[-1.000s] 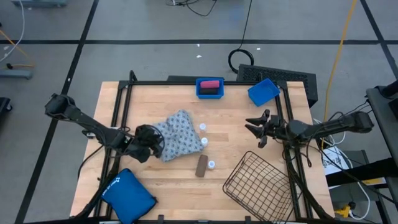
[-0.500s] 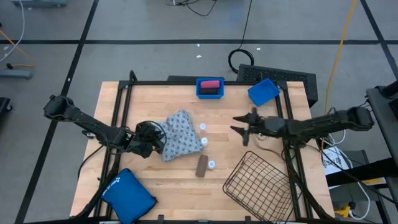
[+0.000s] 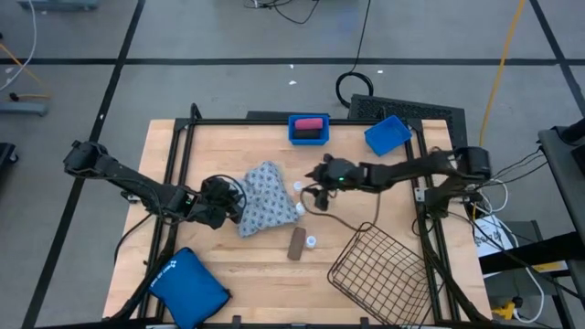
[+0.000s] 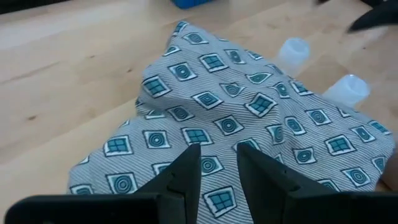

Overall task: Pick & Place Medicine items
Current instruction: Put the top white medicine bottle into the right blue bin

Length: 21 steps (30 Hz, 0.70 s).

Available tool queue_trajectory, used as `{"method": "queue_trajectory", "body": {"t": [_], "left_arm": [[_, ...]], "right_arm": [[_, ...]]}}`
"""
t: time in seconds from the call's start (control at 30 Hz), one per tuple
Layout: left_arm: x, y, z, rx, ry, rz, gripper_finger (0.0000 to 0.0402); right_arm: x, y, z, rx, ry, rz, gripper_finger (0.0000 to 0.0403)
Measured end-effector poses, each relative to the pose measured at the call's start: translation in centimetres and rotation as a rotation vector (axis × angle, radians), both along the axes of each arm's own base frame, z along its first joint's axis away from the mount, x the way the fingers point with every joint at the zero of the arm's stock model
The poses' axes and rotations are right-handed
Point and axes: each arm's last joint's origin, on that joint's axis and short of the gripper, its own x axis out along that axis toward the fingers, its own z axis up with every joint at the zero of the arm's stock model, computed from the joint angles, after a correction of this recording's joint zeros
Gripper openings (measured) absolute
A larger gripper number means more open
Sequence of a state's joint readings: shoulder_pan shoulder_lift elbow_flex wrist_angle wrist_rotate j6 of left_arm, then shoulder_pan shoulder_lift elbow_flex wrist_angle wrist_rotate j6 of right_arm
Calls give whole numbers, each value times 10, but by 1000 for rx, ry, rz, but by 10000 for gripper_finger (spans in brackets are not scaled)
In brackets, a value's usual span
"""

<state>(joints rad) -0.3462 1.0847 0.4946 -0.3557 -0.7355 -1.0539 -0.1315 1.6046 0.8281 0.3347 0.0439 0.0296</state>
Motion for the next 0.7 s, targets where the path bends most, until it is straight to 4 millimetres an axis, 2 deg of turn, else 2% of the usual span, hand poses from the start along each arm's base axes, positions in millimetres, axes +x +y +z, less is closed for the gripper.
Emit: {"method": "queue_trajectory", "body": {"t": [0.17,0.43,0.7], "left_arm": [[2,-1,2,26,-3,-35,113],[4,-1,3,52,-1,-66,113],[4,-2,3,54,-4,-70,113]], "right_arm": [[18,-2,-17,6,-2,25,220],[26,-3,-40,6,19,21,220],[26,-4,-39,2,11,16,200]]}}
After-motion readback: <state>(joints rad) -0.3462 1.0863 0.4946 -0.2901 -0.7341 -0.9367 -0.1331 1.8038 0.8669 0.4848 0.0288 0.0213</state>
